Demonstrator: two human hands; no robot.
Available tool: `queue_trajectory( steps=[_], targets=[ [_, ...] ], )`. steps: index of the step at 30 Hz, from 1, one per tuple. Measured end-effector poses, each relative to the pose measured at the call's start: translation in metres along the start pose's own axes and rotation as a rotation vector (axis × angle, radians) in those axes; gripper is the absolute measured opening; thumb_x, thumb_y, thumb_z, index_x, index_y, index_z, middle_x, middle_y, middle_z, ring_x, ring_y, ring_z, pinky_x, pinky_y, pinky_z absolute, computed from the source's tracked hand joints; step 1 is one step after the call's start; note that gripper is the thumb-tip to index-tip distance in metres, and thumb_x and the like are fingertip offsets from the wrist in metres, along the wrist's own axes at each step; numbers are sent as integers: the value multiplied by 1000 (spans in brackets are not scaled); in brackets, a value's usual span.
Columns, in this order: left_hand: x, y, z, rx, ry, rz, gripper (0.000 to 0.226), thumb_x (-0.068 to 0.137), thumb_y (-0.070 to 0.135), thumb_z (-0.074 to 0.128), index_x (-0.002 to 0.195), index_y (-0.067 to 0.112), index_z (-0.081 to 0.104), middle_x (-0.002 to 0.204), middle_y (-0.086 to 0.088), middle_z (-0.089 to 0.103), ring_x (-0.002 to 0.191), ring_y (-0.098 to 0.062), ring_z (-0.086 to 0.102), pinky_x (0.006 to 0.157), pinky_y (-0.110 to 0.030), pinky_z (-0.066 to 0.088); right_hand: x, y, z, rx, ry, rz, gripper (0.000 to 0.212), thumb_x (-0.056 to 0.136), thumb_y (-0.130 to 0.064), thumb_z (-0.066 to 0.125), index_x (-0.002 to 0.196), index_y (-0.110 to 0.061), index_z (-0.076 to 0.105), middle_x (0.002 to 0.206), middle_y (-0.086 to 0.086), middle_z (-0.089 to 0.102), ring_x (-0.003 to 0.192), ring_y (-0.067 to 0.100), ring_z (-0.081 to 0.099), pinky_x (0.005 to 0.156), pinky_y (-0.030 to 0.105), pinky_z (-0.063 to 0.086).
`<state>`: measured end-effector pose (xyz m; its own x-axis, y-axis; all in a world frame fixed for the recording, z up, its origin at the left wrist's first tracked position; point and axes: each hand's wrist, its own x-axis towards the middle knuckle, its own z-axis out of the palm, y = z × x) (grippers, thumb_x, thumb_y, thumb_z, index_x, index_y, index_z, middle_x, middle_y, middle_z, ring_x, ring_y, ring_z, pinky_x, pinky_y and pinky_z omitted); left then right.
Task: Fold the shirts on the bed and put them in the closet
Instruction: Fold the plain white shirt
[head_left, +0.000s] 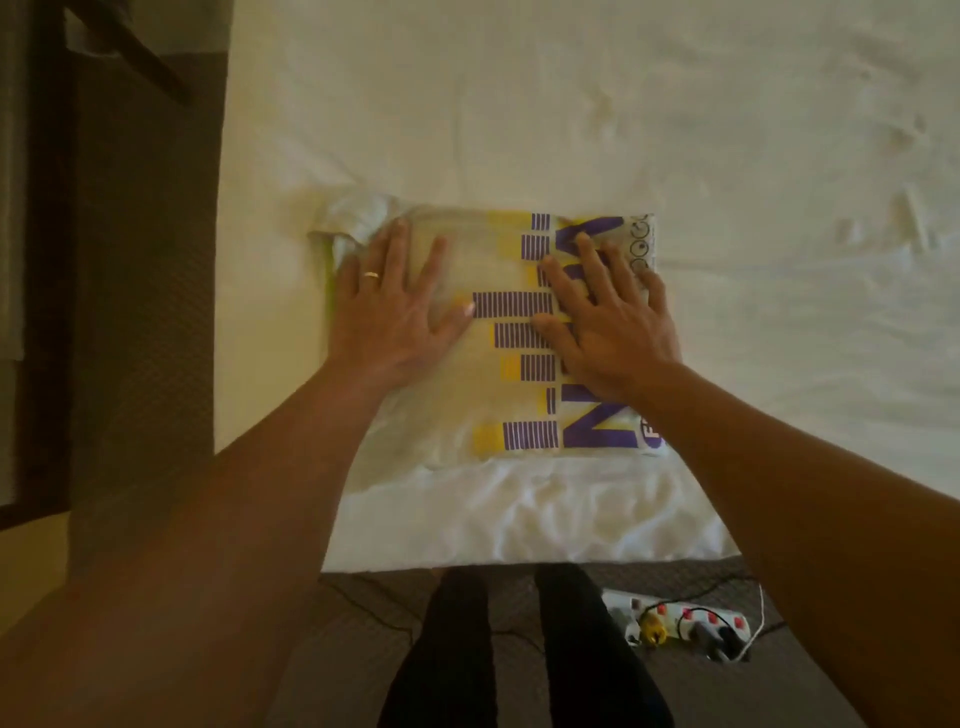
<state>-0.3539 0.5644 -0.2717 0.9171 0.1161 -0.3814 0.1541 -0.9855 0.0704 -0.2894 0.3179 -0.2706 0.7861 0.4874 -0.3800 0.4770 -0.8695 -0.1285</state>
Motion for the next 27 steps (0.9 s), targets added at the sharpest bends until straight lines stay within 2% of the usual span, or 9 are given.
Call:
queue_trajectory(
  steps=[5, 9, 11, 14, 17, 20, 22, 24, 27],
  targets=[
    [-5, -3, -4, -25, 43, 10, 84, 91, 74, 20, 162, 29, 16, 170, -15, 8, 156, -34, 12, 124, -56, 10, -6, -2, 2, 19, 7, 24, 73, 96, -74, 9, 160, -38, 6, 170, 3, -7, 156, 27, -4, 122, 53, 9],
    [-41, -2, 0, -23, 247, 17, 75, 97, 60, 37, 157, 17, 34, 162, -20, 32, 150, -37, 30, 121, -58, 20, -32, 8, 4, -11, 114, -84, 70, 100, -64, 17, 157, -22, 26, 168, 12, 11, 152, 34, 17, 112, 54, 26],
    [-61, 4, 14, 16, 216, 103, 75, 96, 63, 37, 158, 20, 34, 164, -18, 30, 149, -36, 32, 118, -62, 23, -47, 11, 12, -64, 93, -157, 70, 101, -64, 17, 159, -24, 21, 168, 11, 11, 152, 34, 18, 112, 54, 28],
    [-69, 1, 32, 89, 125, 113, 78, 94, 72, 29, 160, 29, 30, 168, -10, 24, 150, -34, 31, 120, -64, 17, -57, 14, 19, -88, 25, -156, 76, 97, -72, 17, 161, -31, 8, 170, 6, 2, 154, 32, 10, 116, 55, 23],
    [-71, -1, 30, 44, 179, 75, 75, 94, 67, 33, 155, 23, 39, 163, -14, 32, 149, -37, 31, 120, -62, 14, -61, 16, 16, -32, 10, -147, 83, 93, -77, 23, 161, -33, 6, 169, 6, -3, 154, 33, 5, 117, 54, 19],
    [-77, 0, 13, -80, 327, -187, 64, 94, 57, 48, 145, 18, 46, 150, -15, 43, 138, -40, 39, 113, -58, 24, -60, 16, 6, 173, 122, 94, 73, 95, -66, 42, 155, -29, 24, 163, 6, 16, 145, 31, 20, 111, 51, 28],
    [-75, 0, -3, -303, 286, -542, 62, 90, 51, 56, 140, 17, 44, 141, -16, 45, 130, -40, 42, 102, -54, 35, -56, 13, -3, 429, 237, 376, 61, 97, -52, 51, 148, -22, 35, 149, 7, 34, 131, 29, 38, 100, 45, 40],
    [-69, 2, -16, -648, 213, -829, 59, 90, 48, 58, 136, 12, 46, 137, -16, 47, 124, -39, 46, 91, -47, 40, -51, 8, -13, 737, 214, 627, 54, 99, -43, 53, 144, -18, 39, 138, 7, 46, 112, 22, 52, 82, 32, 43],
    [-61, 2, -22, -1035, 169, -929, 61, 90, 47, 65, 136, 13, 44, 122, -3, 52, 103, -29, 53, 82, -37, 42, -43, 8, -19, 1065, 163, 820, 44, 97, -42, 54, 131, -15, 51, 116, 3, 64, 85, 14, 60, 63, 25, 46]
  ],
)
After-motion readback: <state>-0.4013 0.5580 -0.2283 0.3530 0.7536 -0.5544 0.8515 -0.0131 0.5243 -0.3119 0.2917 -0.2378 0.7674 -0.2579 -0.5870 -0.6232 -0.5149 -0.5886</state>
